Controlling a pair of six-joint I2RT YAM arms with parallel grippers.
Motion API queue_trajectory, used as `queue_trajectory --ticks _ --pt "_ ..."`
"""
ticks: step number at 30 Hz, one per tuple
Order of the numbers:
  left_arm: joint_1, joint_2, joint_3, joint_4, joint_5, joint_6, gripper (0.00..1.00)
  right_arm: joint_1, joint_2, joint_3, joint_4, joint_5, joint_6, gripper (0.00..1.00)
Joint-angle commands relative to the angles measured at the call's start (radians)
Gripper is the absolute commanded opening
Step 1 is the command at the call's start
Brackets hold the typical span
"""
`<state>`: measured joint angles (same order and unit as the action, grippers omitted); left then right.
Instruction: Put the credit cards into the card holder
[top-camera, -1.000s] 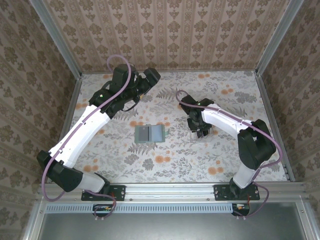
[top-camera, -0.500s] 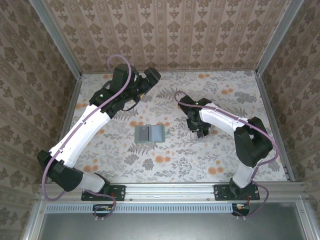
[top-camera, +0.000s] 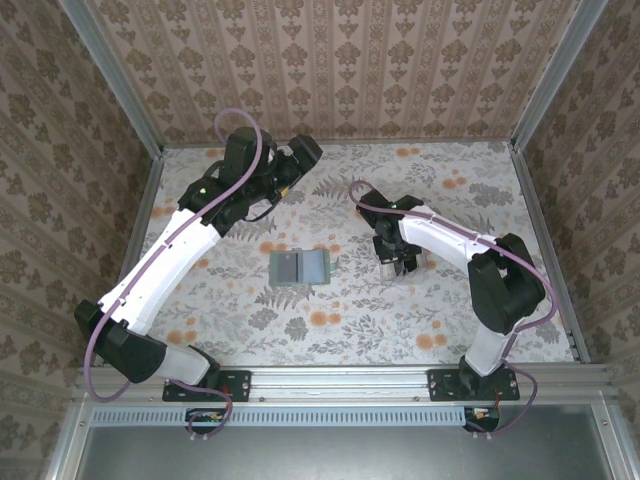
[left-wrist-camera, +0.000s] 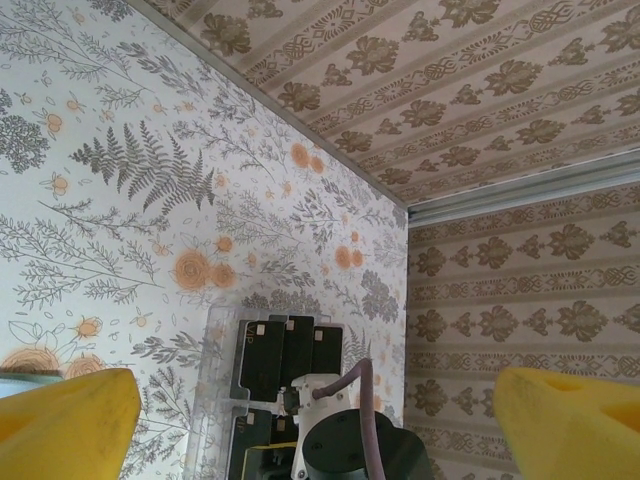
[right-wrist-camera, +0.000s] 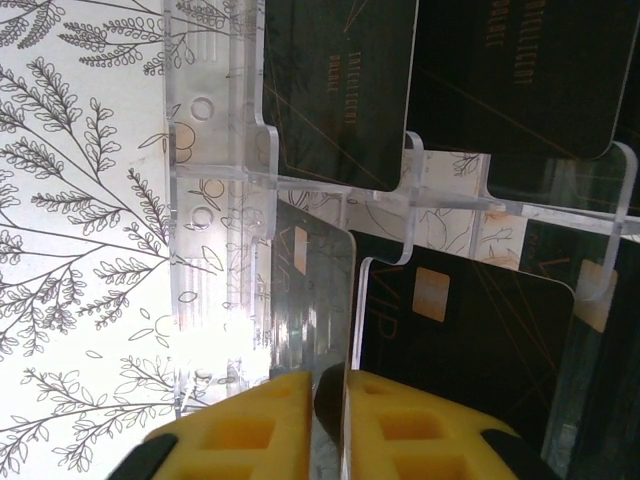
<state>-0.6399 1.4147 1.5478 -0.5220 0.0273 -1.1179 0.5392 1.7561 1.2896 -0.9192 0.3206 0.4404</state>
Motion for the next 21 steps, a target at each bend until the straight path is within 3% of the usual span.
queue_trajectory --ticks 1,9,21 --pt "0.003 0.01 0.008 0.031 0.013 0.017 1.0 -0.011 -0.001 0.014 -0.003 -0.022 -0.012 0.13" --pt "0.003 0.004 -0.01 0.03 0.006 0.023 1.0 -0.032 -0.026 0.004 0.016 -0.075 -0.005 0.0" --pt "0.011 -0.024 -0.182 0.017 -0.03 0.094 1.0 -0.042 -0.122 -0.031 0.049 -0.123 0.023 0.0"
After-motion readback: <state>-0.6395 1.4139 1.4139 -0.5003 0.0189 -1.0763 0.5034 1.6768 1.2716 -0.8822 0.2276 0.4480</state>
